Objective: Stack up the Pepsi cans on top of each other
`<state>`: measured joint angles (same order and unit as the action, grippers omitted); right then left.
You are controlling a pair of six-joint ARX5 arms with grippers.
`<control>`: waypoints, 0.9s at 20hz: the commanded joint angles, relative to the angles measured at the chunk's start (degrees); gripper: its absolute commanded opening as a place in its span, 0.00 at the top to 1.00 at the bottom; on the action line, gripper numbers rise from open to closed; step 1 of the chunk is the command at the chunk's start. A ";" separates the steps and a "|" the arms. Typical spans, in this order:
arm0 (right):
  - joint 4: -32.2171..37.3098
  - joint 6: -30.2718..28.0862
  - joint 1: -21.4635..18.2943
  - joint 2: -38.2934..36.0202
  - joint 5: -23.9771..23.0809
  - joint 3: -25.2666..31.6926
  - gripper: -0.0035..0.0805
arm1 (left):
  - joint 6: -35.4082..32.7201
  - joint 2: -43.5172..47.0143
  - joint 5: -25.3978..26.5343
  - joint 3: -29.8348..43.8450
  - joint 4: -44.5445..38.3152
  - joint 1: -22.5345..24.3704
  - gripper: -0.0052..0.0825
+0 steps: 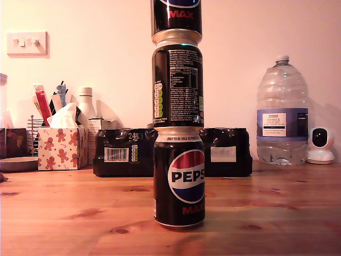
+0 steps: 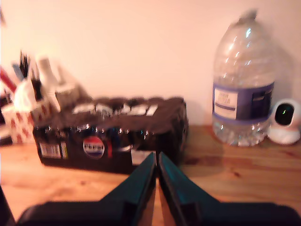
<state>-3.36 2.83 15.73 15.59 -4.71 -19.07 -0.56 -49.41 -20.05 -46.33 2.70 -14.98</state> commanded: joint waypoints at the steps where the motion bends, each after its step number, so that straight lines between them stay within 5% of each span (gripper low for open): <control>1: 0.59 0.44 -0.22 -2.45 -1.16 2.78 0.97 | 1.44 2.64 1.68 5.03 -3.30 -0.02 0.96; 9: -6.47 0.17 -0.04 -15.45 -1.53 5.75 0.97 | 5.16 14.91 4.04 21.62 -9.18 -0.02 0.96; 18: -9.81 0.04 0.02 -15.47 1.36 5.86 0.97 | 9.38 30.27 5.60 32.06 -1.01 -0.20 0.96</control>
<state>-13.56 2.94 15.75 0.49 -3.55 -14.44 8.60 -20.25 -14.76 -14.81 1.08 -15.00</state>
